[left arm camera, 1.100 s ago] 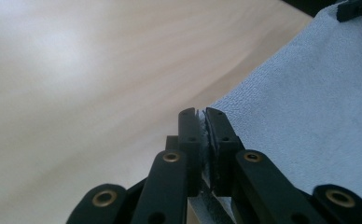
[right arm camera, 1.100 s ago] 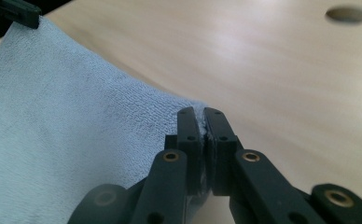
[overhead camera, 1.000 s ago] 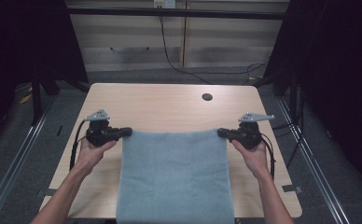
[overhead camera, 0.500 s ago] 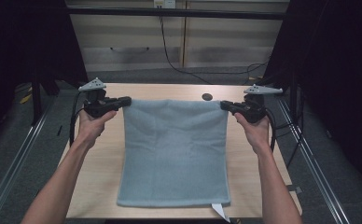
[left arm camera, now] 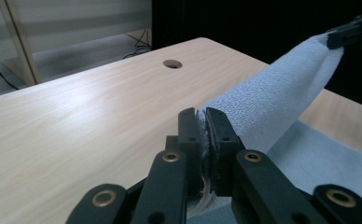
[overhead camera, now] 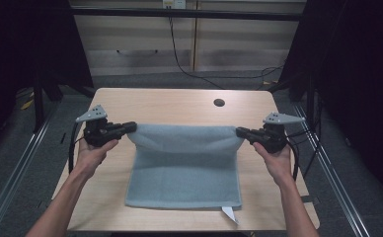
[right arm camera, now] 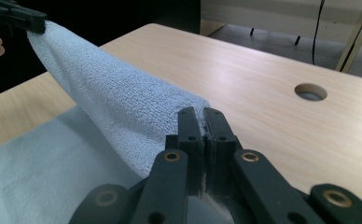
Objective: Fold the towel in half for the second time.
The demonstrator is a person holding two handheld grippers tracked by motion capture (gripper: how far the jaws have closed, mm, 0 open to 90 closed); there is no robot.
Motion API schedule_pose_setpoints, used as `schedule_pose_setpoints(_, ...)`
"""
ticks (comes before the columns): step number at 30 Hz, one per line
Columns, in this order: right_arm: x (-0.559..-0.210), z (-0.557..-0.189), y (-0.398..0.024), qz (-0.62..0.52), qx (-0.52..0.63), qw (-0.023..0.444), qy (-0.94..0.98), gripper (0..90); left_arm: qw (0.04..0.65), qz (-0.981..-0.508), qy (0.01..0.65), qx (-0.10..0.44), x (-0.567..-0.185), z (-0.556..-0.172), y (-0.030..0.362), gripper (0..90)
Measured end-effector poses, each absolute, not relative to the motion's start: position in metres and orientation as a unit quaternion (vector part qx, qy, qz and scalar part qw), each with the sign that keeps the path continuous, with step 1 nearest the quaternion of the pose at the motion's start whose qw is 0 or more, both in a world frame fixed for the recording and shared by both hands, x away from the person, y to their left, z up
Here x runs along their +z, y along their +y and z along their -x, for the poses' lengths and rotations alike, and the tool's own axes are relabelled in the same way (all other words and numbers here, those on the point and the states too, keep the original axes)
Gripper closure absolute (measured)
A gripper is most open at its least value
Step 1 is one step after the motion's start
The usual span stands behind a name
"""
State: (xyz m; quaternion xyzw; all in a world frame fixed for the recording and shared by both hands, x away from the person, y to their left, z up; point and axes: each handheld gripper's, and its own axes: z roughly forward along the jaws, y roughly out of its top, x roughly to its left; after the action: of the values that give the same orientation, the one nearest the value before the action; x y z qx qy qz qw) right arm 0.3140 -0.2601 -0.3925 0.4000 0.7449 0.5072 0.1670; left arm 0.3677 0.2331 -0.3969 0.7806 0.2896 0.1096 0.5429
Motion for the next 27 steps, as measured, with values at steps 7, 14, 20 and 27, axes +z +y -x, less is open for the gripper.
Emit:
schedule_pose_setpoints(7,-0.409,-0.284,-0.259,-0.390,0.516,0.148,0.748,86.7,0.550,-0.779,0.286,0.092,-0.412,-0.335,0.244,85.7)
schedule_pose_setpoints(14,-0.421,-0.244,-0.255,-0.374,0.520,0.137,0.756,86.6,0.547,-0.785,0.278,0.082,-0.421,-0.299,0.253,85.6)
schedule_pose_setpoints(20,-0.443,-0.213,-0.251,-0.377,0.505,0.123,0.767,86.5,0.501,-0.819,0.267,0.081,-0.451,-0.269,0.251,85.3)
schedule_pose_setpoints(27,-0.469,-0.190,-0.251,-0.386,0.487,0.089,0.778,75.4,0.491,-0.830,0.261,0.041,-0.469,-0.254,0.256,78.9)
